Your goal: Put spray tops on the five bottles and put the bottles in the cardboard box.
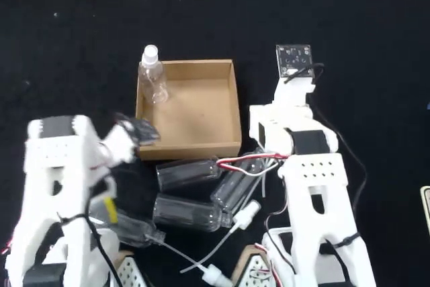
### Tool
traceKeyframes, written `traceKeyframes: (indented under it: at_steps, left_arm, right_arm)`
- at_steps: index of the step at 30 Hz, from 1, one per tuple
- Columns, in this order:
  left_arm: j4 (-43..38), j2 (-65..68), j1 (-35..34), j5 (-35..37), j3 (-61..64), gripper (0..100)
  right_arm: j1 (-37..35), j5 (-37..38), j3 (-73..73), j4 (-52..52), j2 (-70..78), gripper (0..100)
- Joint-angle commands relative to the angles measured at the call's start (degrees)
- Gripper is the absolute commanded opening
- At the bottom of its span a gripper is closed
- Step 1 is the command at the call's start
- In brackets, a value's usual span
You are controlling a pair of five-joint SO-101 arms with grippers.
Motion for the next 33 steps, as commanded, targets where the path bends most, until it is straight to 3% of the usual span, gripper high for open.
traceKeyframes:
  at_steps: [1, 6, 12, 15, 26, 31, 33]
  left_arm:
    - [-7.3, -0.62, 9.36, 7.12, 6.73, 24]
    - [-12.22, -0.62, 11.74, 8.26, 12.18, 24]
    - [-15.91, -0.62, 8.92, 8.0, 14.02, 24]
    - [-17.85, -0.62, 3.74, 6.68, 14.55, 24]
    - [-18.2, -0.62, -19.47, -13.1, 15.25, 24]
    - [-18.29, 0.0, -30.9, -13.36, 9.45, 24]
    - [-20.22, 0.0, -35.38, -9.85, 7.16, 24]
  right_arm:
    - [0.88, 0.44, -0.22, -1.32, -2.15, 14.5]
    - [0.97, 0.44, -0.31, -1.32, -2.15, 14.5]
    - [0.97, 0.53, -0.4, -1.32, -2.15, 14.5]
    - [0.97, 0.53, -0.4, -1.32, -2.15, 14.5]
    - [0.97, 0.53, -0.4, -1.32, -2.15, 14.5]
    - [0.97, 0.53, -0.4, -1.32, -2.15, 14.5]
    - [0.97, 0.53, -0.4, -1.32, -2.15, 14.5]
